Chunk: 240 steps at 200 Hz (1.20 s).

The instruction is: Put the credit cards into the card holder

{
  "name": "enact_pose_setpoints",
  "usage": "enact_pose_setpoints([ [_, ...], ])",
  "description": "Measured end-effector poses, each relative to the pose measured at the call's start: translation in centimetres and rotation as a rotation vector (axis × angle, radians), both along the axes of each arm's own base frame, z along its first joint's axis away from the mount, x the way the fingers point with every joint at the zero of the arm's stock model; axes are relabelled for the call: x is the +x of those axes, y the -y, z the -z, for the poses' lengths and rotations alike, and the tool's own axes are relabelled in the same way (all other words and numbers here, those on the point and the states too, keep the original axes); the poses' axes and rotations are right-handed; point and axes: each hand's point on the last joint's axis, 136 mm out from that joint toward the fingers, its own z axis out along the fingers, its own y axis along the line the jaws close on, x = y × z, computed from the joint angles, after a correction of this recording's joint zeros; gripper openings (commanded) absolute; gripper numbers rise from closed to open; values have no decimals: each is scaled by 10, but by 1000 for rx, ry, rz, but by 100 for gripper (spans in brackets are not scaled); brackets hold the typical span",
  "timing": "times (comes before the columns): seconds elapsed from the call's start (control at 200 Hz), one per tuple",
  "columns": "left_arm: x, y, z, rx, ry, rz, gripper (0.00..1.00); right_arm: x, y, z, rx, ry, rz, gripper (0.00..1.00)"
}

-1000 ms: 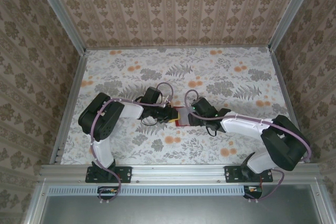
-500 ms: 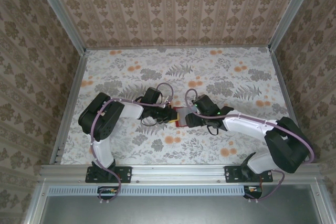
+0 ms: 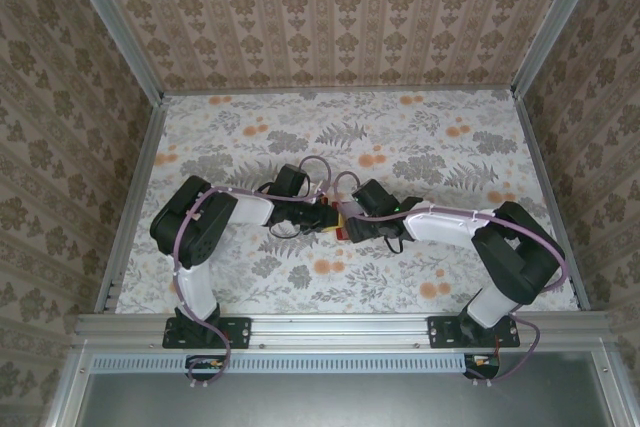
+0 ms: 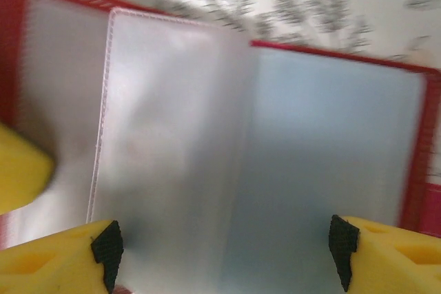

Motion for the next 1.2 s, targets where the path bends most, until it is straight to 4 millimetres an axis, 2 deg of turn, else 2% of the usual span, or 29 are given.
enact_pose_setpoints([
  [0.23, 1, 1, -1, -3, 3, 0, 0, 7, 33, -11, -77, 80, 151, 81],
  [0.395, 1, 2, -1, -6, 5, 0, 0, 10, 59, -29, -79, 135, 273, 81],
  [0.515, 1, 2, -1, -6, 5, 0, 0, 7, 67, -47, -23, 179, 309, 78],
  [0.615, 1, 2, -1, -6, 5, 0, 0, 2, 57, -57, 75, 199, 261, 75],
  [0.705, 0, 2, -1, -6, 5, 3, 0, -5, 31, -61, 175, 172, 139, 72],
  [0.85, -1, 3, -1, -6, 5, 4, 0, -18, -9, -62, 210, 143, -45, 81],
  [0.975, 0, 4, -2, -10, 3, 1, 0, -17, -27, -46, 148, 112, -125, 86],
  [1.2, 0, 5, -5, -26, 7, 4, 0, -11, -22, 0, 31, 64, -146, 88],
])
